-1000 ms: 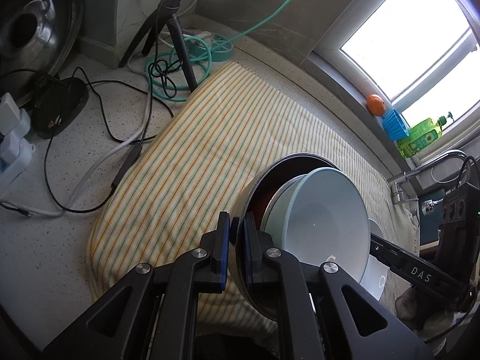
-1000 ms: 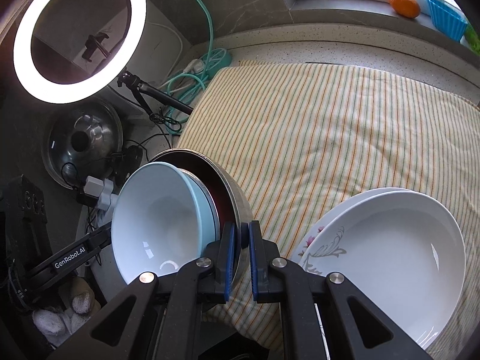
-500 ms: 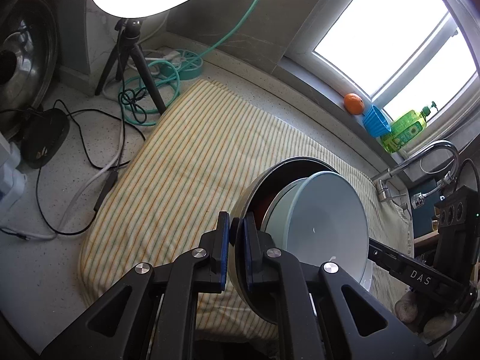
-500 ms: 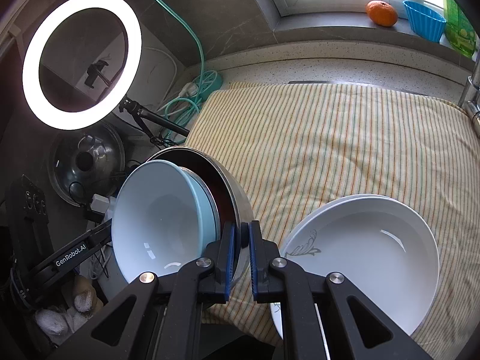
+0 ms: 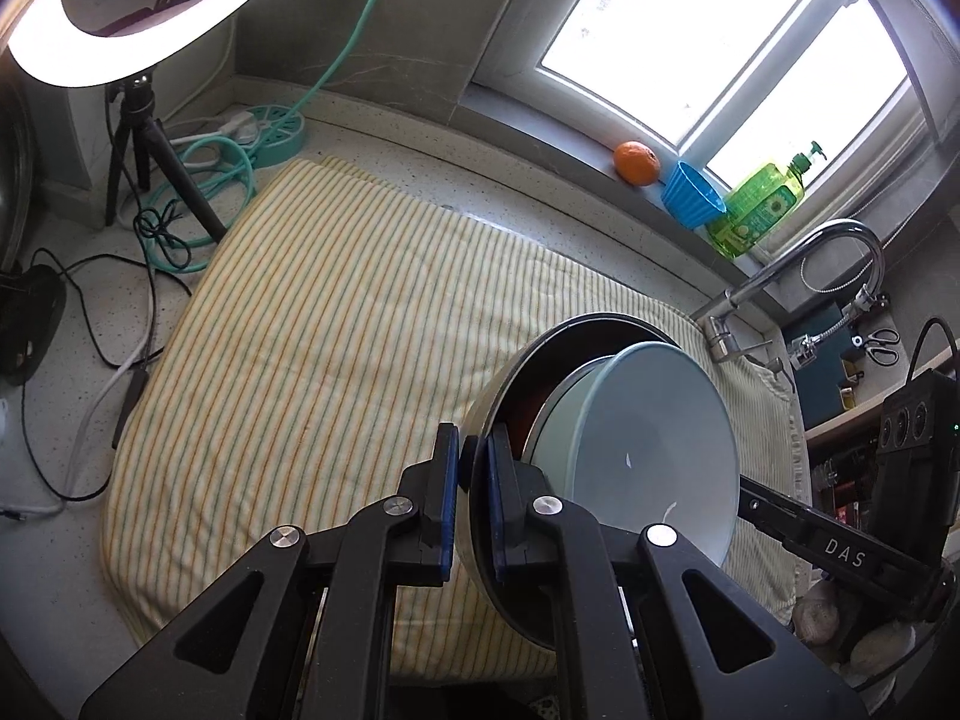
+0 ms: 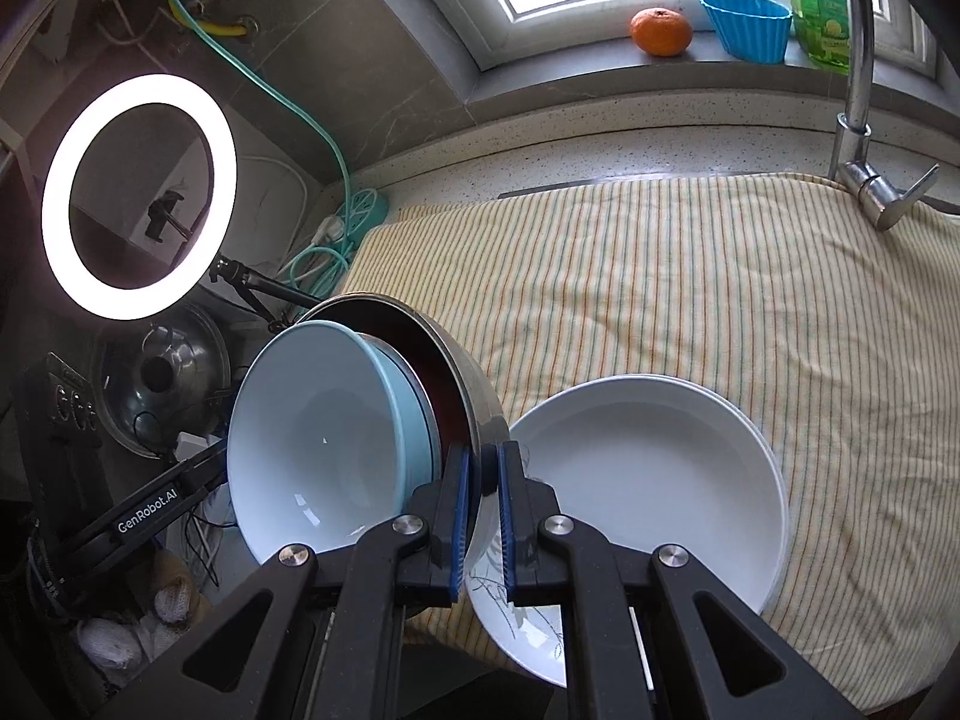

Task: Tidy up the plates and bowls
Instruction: 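Carry the bowl stack with both tools onto the white floral plate stack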

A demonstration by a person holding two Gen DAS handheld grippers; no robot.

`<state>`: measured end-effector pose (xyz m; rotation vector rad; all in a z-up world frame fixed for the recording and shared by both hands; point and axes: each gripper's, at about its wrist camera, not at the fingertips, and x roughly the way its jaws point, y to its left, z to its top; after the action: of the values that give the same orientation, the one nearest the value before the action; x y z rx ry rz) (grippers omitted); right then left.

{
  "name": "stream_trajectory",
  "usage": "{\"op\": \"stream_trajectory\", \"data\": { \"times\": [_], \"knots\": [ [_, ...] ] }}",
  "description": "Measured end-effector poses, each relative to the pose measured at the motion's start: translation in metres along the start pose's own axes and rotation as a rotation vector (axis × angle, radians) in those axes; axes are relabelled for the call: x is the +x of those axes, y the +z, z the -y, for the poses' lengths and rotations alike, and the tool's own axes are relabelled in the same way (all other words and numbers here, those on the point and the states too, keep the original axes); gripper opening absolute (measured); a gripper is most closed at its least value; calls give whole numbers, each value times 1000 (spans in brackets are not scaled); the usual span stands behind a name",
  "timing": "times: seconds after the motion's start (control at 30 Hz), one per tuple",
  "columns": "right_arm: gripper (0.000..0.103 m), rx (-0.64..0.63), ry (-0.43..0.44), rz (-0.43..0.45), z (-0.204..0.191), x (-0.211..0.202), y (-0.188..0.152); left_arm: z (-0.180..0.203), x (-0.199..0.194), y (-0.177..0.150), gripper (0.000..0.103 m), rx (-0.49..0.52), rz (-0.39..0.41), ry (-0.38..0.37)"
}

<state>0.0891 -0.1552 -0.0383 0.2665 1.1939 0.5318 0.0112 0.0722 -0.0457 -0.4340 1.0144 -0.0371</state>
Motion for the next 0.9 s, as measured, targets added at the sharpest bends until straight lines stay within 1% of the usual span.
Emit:
{"op": "stream_trajectory", "data": {
  "times": [0.47, 0.77, 0.9],
  "knots": [
    [9, 128, -86, 26, 58, -29, -20, 55, 37, -11, 7, 115, -94, -69],
    [9, 177, -102, 18, 77, -36, -33, 64, 50, -16, 7, 134, -153, -88],
    [9, 189, -99, 6, 83, -36, -38, 67, 53, -20, 6, 148, -172, -85]
  ]
}}
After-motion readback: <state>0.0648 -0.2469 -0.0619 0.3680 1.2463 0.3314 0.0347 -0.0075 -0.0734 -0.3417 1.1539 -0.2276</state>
